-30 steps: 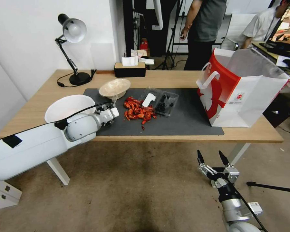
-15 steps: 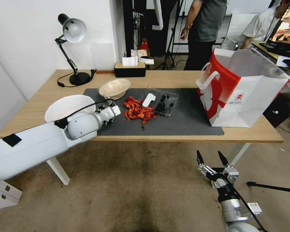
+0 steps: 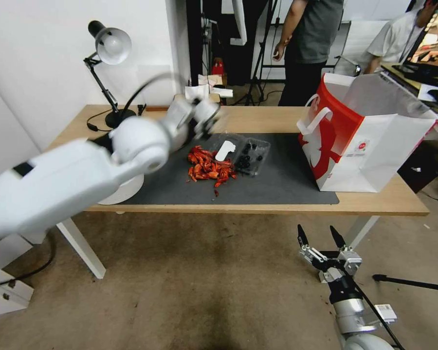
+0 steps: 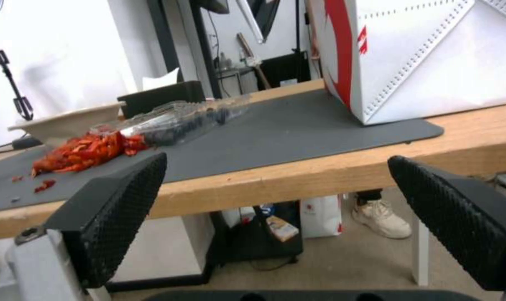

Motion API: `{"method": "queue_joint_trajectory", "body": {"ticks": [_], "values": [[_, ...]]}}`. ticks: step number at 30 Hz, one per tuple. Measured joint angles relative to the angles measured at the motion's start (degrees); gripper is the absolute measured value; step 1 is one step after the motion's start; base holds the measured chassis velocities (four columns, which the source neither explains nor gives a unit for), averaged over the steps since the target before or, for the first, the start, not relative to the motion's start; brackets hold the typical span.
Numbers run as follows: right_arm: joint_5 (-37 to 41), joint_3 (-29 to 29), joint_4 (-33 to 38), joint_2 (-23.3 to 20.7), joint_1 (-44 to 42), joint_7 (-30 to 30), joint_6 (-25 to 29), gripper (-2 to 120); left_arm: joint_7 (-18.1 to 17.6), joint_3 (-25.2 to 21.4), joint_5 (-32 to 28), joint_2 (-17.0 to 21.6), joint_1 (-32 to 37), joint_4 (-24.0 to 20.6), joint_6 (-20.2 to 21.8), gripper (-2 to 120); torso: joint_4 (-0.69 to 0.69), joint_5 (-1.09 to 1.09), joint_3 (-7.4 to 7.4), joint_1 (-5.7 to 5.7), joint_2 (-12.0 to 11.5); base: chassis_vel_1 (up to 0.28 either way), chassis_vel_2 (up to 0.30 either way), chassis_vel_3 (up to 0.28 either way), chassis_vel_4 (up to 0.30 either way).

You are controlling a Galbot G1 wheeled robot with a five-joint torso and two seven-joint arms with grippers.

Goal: Pick up the trash from the table and place it into the takeout bag.

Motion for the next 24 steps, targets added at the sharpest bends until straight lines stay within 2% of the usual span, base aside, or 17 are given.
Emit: {"method": "queue_joint_trajectory", "body": {"ticks": [1,4,5,7,8,10,11,12,13,14,15,18,19,22,23,24], "values": [[0.0,0.0,0.0,0.0,0.0,0.0,0.0,100,0.0,0.0,0.0,0.0,0.0,0.0,0.0,3,0.00,0.00,0.00,0.00,0.0,0.000,0.000,0.000,0.000],[-0.2,0.2,0.7,0.7,-0.3,0.1,0.0,100,0.2,0.5,-3.9,-8.2,-2.4,8.0,-4.6,3,0.02,-0.01,0.00,0.00,0.0,0.000,0.000,0.000,0.000],[-0.2,0.2,0.7,0.7,-0.3,0.1,0.0,100,0.2,0.5,-3.9,-8.2,-2.4,8.0,-4.6,3,0.02,-0.01,0.00,0.00,0.0,0.000,0.000,0.000,0.000],[-0.4,0.3,1.3,1.2,-0.5,0.1,0.0,100,1.0,0.0,-6.8,-12.6,-2.7,12.2,-7.6,3,0.04,-0.04,0.01,0.00,0.0,0.000,0.000,0.000,0.000],[-0.4,0.3,1.3,1.2,-0.5,0.1,0.0,100,1.0,0.0,-6.8,-12.6,-2.7,12.2,-7.6,3,0.04,-0.04,0.01,0.00,0.0,0.000,0.000,0.000,0.000],[-0.5,0.5,2.2,1.9,-0.7,0.1,0.0,100,3.4,-0.4,-9.9,-17.4,-3.0,16.0,-10.1,3,0.05,-0.03,0.00,0.00,0.0,0.000,0.000,0.000,0.000],[-0.5,0.5,2.2,1.9,-0.7,0.1,0.0,100,3.4,-0.4,-9.9,-17.4,-3.0,16.0,-10.1,3,0.05,-0.03,0.00,0.00,0.0,0.000,0.000,0.000,0.000],[-0.6,0.5,2.6,2.3,-0.8,0.2,-0.1,100,5.0,-0.4,-11.3,-20.0,-3.2,18.2,-11.5,3,0.03,-0.03,0.00,0.00,0.0,0.000,0.000,0.000,0.000],[-0.6,0.6,2.7,2.4,-0.9,0.2,-0.1,100,5.8,-0.4,-11.7,-21.1,-3.4,19.0,-12.3,3,0.02,-0.02,-0.01,0.00,0.0,0.000,0.000,0.000,0.000],[-0.7,0.7,2.9,2.6,-1.1,0.2,-0.1,100,8.1,-0.3,-12.1,-23.4,-3.8,21.2,-14.1,2,0.02,-0.02,-0.01,0.00,0.0,0.000,0.000,0.000,0.000],[-0.7,0.7,2.9,2.6,-1.1,0.2,-0.1,100,8.1,-0.3,-12.1,-23.4,-3.8,21.2,-14.1,2,0.02,-0.02,-0.01,0.00,0.0,0.000,0.000,0.000,0.000],[-0.7,1.3,3.1,3.1,-1.6,0.2,0.1,100,12.8,0.2,-13.0,-28.4,-5.4,25.8,-15.8,2,0.04,-0.03,-0.01,0.00,0.0,0.000,0.000,0.000,0.000],[-0.7,1.3,3.1,3.1,-1.6,0.2,0.1,100,12.8,0.2,-13.0,-28.4,-5.4,25.8,-15.8,2,0.04,-0.03,-0.01,0.00,0.0,0.000,0.000,0.000,0.000],[-0.7,1.5,3.1,3.4,-1.9,0.2,0.5,100,16.7,1.6,-13.0,-32.4,-7.0,31.1,-16.8,2,0.03,-0.03,-0.01,0.00,0.0,0.000,0.000,0.000,0.000],[-0.7,1.5,3.1,3.4,-1.9,0.2,0.5,100,16.7,1.6,-13.0,-32.4,-7.0,31.1,-16.8,2,0.03,-0.03,-0.01,0.00,0.0,0.000,0.000,0.000,0.000],[-0.7,1.5,3.1,3.5,-1.9,0.2,0.5,100,18.1,2.3,-12.8,-33.7,-7.4,33.0,-17.1,2,0.04,-0.03,-0.01,0.00,0.0,0.000,0.000,0.000,0.000]]}}
